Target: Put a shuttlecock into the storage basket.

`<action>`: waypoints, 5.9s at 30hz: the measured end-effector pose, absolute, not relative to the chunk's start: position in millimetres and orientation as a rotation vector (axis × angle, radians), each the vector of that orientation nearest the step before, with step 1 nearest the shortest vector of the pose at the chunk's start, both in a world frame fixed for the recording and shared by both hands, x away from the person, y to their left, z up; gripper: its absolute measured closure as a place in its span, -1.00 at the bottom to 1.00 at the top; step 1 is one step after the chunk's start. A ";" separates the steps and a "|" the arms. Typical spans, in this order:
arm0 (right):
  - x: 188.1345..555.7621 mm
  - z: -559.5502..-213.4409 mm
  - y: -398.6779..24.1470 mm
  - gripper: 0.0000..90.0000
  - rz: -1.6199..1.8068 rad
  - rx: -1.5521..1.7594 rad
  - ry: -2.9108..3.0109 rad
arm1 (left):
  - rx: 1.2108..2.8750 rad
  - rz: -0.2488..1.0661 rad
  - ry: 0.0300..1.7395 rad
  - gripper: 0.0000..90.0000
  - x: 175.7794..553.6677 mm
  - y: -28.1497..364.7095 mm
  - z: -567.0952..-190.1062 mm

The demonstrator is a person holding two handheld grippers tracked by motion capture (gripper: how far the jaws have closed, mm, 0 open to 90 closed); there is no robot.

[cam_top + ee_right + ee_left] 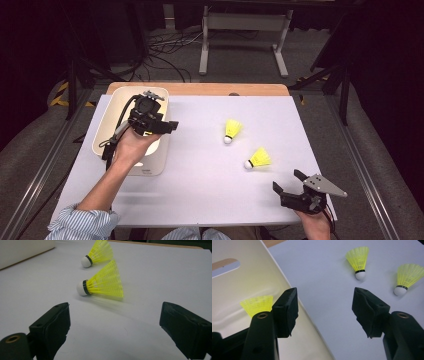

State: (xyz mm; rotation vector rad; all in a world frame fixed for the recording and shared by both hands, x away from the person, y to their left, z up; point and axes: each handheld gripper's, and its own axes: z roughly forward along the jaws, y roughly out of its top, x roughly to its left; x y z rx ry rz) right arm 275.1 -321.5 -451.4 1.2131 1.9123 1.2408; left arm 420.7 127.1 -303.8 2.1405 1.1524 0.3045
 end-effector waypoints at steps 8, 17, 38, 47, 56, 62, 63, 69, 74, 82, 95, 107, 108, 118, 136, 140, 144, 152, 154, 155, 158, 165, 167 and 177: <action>274.8 -450.9 -321.4 -0.77 1.244 1.213 1.909 | 2.156 0.307 1.118 -0.15 415.8 115.6 -305.0; 275.0 -450.5 -323.8 -0.77 1.254 1.222 1.892 | 2.172 0.288 1.093 -0.15 417.0 107.0 -310.4; 275.7 -451.4 -322.3 -0.77 1.251 1.215 1.907 | 2.207 0.291 1.037 -0.17 400.9 87.8 -317.9; 273.7 -450.0 -321.9 -0.73 1.263 1.205 1.906 | 2.225 0.305 1.028 -0.17 397.6 78.4 -322.9; 274.6 -449.4 -322.0 -0.73 1.267 1.212 1.900 | 2.244 0.306 1.002 -0.19 388.5 67.2 -332.0; 276.3 -450.0 -320.6 -0.71 1.272 1.238 1.910 | 2.250 0.309 0.996 -0.20 384.3 63.7 -339.3; 276.7 -450.0 -319.5 -0.71 1.270 1.236 1.915 | 2.248 0.305 0.999 -0.20 383.7 63.2 -340.2; 277.0 -447.7 -317.6 -0.67 1.277 1.231 1.918 | 2.246 0.290 1.002 -0.22 380.8 61.3 -348.5; 279.1 -441.7 -319.0 -0.60 1.291 1.254 1.912 | 2.251 0.286 1.007 -0.23 378.6 58.7 -357.1; 286.1 -437.8 -315.3 -0.50 1.274 1.274 1.961 | 2.271 0.281 1.013 -0.24 377.0 55.9 -368.9; 307.5 -426.6 -308.6 -0.23 1.227 1.358 2.041 | 2.271 0.262 1.047 -0.25 377.2 57.9 -388.5; 337.5 -418.8 -289.1 0.07 1.095 1.381 2.114 | 2.300 0.261 1.080 -0.25 376.9 61.7 -405.3; 339.9 -418.4 -288.0 0.09 1.085 1.383 2.120 | 2.301 0.260 1.079 -0.25 377.3 61.9 -406.3; 358.4 -418.3 -282.3 0.28 1.059 1.387 2.178 | 2.315 0.267 1.083 -0.25 375.3 60.1 -413.8; 371.2 -420.9 -281.9 0.93 1.091 1.363 2.301 | 2.341 0.279 1.070 -0.26 375.4 56.0 -421.0; 370.9 -420.8 -283.5 0.98 1.119 1.359 2.315 | 2.352 0.284 1.074 -0.26 376.3 55.5 -422.6; 370.1 -419.3 -283.6 0.99 1.151 1.342 2.332 | 2.357 0.288 1.065 -0.25 375.8 54.6 -422.0; 365.2 -408.2 -270.6 1.00 1.174 1.246 2.383 | 2.364 0.285 1.070 -0.23 375.8 55.5 -421.2; 365.1 -406.5 -268.9 1.00 1.173 1.236 2.388 | 2.361 0.285 1.067 -0.23 375.7 57.0 -420.4; 365.4 -403.7 -266.7 1.00 1.173 1.223 2.397 | 2.354 0.284 1.069 -0.23 375.7 57.7 -419.8; 367.3 -398.3 -262.8 1.00 1.177 1.207 2.411 | 2.347 0.275 1.062 -0.24 375.9 58.5 -419.0; 366.8 -397.9 -255.2 1.00 1.204 1.192 2.442 | 2.348 0.261 1.031 -0.25 375.3 58.5 -419.1; 366.5 -398.6 -253.4 1.00 1.215 1.181 2.451 | 2.345 0.259 1.026 -0.25 375.0 58.4 -418.8; 364.5 -399.1 -242.5 1.00 1.252 1.161 2.486 | 2.341 0.248 0.995 -0.24 374.3 60.6 -416.6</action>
